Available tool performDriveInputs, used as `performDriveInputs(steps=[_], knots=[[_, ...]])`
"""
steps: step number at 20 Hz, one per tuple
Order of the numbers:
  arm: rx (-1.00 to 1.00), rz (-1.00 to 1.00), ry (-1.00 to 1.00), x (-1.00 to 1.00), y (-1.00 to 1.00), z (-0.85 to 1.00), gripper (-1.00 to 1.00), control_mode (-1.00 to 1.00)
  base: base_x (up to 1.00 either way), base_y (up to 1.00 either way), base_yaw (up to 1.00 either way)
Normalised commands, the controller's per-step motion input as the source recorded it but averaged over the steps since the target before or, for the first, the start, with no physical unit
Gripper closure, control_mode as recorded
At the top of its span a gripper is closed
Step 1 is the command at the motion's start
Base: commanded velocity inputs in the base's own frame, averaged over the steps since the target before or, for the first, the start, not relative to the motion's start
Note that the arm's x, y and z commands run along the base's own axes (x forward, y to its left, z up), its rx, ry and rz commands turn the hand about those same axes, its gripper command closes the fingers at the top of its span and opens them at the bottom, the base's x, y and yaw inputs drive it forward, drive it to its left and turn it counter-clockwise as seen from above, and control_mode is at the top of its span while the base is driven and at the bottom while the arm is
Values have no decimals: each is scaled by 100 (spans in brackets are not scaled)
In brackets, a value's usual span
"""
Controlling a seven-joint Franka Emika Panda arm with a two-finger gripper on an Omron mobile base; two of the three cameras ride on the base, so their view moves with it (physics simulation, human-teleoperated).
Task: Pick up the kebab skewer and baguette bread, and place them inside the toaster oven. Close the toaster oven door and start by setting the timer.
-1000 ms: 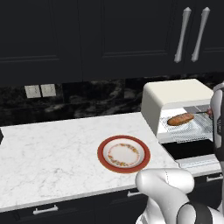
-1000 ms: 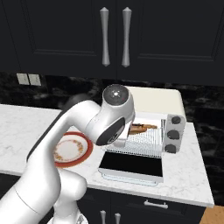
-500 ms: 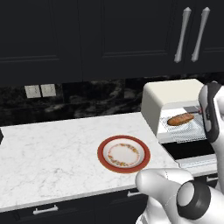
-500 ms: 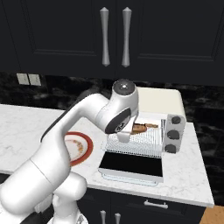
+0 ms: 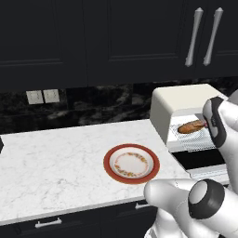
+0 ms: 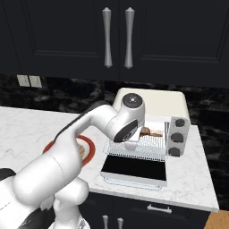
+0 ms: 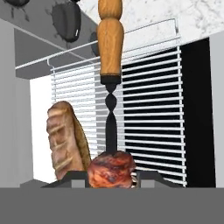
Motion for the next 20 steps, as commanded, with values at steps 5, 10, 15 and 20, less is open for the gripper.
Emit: performDriveInputs(steps=[5, 10, 15, 20], knots=[[0, 1, 5, 38, -3, -39, 100, -100, 0, 0, 0], [0, 1, 5, 37, 0, -37, 100, -100, 0, 0, 0], [0, 0, 1, 35, -7, -18, 100, -100, 0, 0, 0], [0, 0, 0, 38, -9, -10, 100, -100, 0, 0, 0]])
